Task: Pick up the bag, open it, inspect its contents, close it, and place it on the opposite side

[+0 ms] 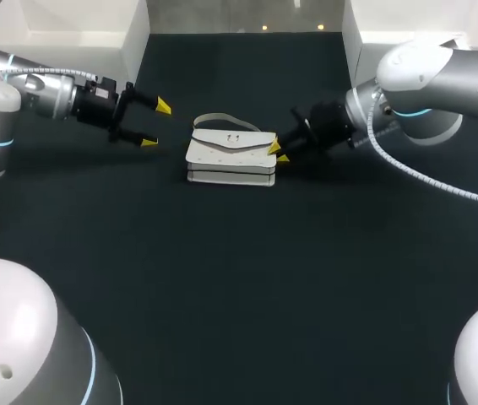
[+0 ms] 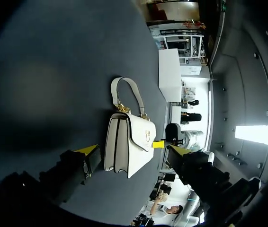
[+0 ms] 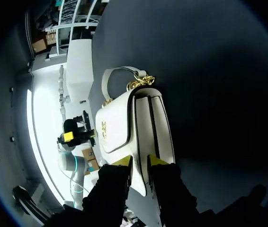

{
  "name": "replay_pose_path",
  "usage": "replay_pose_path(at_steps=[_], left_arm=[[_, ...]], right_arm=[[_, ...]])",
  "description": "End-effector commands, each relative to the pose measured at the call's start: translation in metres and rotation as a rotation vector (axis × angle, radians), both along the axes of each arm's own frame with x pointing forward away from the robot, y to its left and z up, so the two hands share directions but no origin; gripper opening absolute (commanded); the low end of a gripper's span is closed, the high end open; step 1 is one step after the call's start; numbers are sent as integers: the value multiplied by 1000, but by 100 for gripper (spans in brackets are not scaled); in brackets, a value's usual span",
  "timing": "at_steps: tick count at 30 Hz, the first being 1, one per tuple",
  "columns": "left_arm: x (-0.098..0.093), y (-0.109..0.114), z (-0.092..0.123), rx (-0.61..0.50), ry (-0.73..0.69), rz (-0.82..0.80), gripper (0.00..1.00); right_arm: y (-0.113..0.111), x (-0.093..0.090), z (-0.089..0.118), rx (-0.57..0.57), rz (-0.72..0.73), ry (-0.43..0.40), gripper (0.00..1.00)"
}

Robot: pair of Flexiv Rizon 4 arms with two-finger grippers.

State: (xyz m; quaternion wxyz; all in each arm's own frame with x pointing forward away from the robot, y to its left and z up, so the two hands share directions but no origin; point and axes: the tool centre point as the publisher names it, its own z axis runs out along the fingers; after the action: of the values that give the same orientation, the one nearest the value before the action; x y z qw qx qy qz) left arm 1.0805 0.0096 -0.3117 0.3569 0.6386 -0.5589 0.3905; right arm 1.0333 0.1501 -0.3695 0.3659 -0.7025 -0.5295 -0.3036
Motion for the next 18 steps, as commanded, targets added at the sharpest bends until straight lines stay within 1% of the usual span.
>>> replay_pose_path(at_steps=[1, 3, 4, 9, 12, 15, 18], left_arm=[[-1, 1, -1, -3, -2, 5, 100], [-1, 2, -1, -2, -3, 7, 100], [-1, 3, -1, 0, -3, 8, 100], [-1, 9, 2, 16, -14, 11, 100], [0, 14, 5, 65, -9, -28, 100], [3, 21, 8, 129, 11, -65, 100], [4, 29, 14, 208, 29, -101, 100]], right_arm=[[1, -4, -1, -5, -25, -8, 21], [1, -4, -1, -4, -32, -10, 3], [1, -3, -1, -4, -34, -10, 0], [-1, -3, 1, 0, -30, -16, 0], [-8, -1, 3, -8, -7, -17, 0], [-24, 3, 7, -33, 20, -26, 0], [-46, 9, 11, -60, 38, -27, 0]])
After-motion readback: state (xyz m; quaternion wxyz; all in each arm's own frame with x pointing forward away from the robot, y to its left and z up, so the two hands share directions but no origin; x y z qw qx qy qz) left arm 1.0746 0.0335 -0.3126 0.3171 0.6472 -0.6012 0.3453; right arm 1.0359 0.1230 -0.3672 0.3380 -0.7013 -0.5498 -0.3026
